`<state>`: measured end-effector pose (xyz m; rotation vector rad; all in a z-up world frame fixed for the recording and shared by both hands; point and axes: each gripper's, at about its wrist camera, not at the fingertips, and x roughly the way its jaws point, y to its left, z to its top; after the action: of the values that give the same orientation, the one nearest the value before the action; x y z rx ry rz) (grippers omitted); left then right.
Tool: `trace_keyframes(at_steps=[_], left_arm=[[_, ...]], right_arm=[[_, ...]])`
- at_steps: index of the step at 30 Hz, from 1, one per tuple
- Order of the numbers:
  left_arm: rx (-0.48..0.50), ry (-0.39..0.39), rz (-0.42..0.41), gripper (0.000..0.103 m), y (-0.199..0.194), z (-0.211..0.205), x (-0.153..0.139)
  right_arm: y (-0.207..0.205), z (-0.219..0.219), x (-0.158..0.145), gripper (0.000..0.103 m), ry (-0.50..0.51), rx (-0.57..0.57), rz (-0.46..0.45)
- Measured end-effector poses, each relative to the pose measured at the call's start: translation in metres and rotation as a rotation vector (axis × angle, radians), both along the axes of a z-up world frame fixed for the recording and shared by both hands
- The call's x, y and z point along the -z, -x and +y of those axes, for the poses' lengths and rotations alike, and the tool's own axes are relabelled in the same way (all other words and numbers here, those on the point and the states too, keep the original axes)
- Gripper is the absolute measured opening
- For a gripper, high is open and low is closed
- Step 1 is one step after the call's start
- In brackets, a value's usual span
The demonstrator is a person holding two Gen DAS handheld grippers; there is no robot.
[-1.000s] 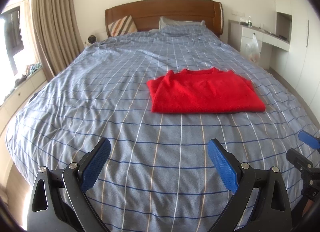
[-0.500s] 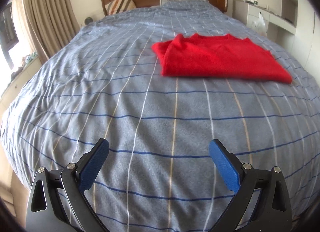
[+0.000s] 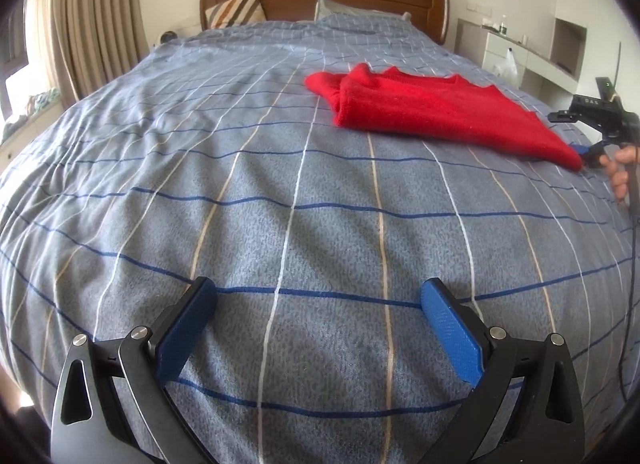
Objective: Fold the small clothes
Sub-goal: 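Grasp the folded sweater edge with the right tool and lift it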
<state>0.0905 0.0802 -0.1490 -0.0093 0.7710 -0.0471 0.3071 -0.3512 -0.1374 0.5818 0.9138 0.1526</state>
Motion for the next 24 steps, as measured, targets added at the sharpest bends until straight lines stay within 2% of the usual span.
trace_keyframes(at_steps=[3, 4, 5, 6, 8, 11, 14, 17, 19, 22, 24], left_arm=[[0.002, 0.004, -0.002, 0.103, 0.001, 0.000, 0.002], [0.003, 0.000, -0.003, 0.103, 0.000, 0.000, 0.002], [0.005, -0.004, -0.004, 0.103, -0.001, -0.001, 0.002], [0.006, -0.003, -0.005, 0.103, 0.000, 0.000, 0.002], [0.007, 0.007, -0.002, 0.103, 0.000, 0.001, 0.001], [0.003, 0.018, 0.002, 0.103, -0.001, 0.004, 0.000], [0.003, 0.030, 0.006, 0.103, -0.002, 0.007, 0.000], [0.004, 0.031, 0.006, 0.103, -0.002, 0.008, 0.000], [0.004, 0.034, 0.007, 0.103, -0.001, 0.009, 0.000], [0.004, 0.035, 0.007, 0.103, -0.001, 0.011, 0.001], [0.004, 0.035, 0.006, 0.103, 0.000, 0.012, 0.001]], right_arm=[[-0.020, 0.006, 0.014, 0.072, -0.045, -0.013, 0.027], [-0.023, 0.009, 0.017, 0.069, -0.043, -0.019, 0.041], [-0.026, 0.015, 0.018, 0.046, -0.023, -0.034, 0.053], [-0.031, 0.020, 0.017, 0.009, 0.014, -0.054, 0.077], [-0.035, 0.029, 0.010, 0.010, 0.066, -0.055, 0.115], [-0.037, 0.056, -0.031, 0.010, 0.087, -0.077, 0.049], [-0.047, 0.114, -0.078, 0.010, 0.116, -0.172, -0.022], [-0.061, 0.189, -0.101, 0.010, 0.139, -0.288, -0.043], [-0.068, 0.240, -0.102, 0.010, 0.165, -0.368, -0.050], [-0.074, 0.306, -0.084, 0.011, 0.215, -0.446, -0.039], [-0.078, 0.337, -0.061, 0.020, 0.165, -0.507, 0.000]])
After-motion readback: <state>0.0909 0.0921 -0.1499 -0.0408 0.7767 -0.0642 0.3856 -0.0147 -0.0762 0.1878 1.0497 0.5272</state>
